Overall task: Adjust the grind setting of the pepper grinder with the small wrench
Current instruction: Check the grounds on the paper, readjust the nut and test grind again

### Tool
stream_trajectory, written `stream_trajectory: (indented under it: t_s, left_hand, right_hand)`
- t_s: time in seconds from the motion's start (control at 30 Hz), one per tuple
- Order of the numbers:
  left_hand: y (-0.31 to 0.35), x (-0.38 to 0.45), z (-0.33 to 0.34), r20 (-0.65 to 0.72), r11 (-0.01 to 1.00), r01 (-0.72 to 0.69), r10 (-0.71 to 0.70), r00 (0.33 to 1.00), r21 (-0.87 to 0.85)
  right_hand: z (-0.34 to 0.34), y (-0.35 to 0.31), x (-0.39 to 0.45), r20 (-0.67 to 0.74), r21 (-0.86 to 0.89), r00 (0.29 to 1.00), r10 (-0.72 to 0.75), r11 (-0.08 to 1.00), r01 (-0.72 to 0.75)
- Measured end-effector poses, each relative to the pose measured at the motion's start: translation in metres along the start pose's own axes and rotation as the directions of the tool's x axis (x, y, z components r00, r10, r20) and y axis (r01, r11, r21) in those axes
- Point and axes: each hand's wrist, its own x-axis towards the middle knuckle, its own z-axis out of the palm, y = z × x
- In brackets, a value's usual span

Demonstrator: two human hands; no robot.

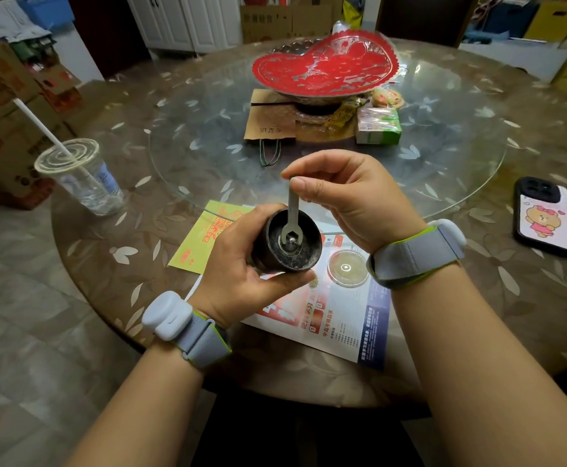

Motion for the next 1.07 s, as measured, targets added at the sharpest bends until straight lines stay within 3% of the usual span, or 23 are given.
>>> stream_trajectory:
  t_s: [0.63, 1.07]
  left_hand:
    - [0.000, 0.000, -0.001, -0.040, 1.000, -0.028, 0.029, 0.999, 0.010]
    - [-0.002, 0.001, 0.002, -0.073, 0.999, -0.037, 0.039, 0.997, 0.017]
  right_hand:
    - [0.006, 0.006, -0.017, -0.224, 0.026, 0.972, 0.074, 0.997, -0.070]
    - [0.020, 0.021, -0.040, -0.474, 0.254, 0.864, 0.171, 0.966, -0.053]
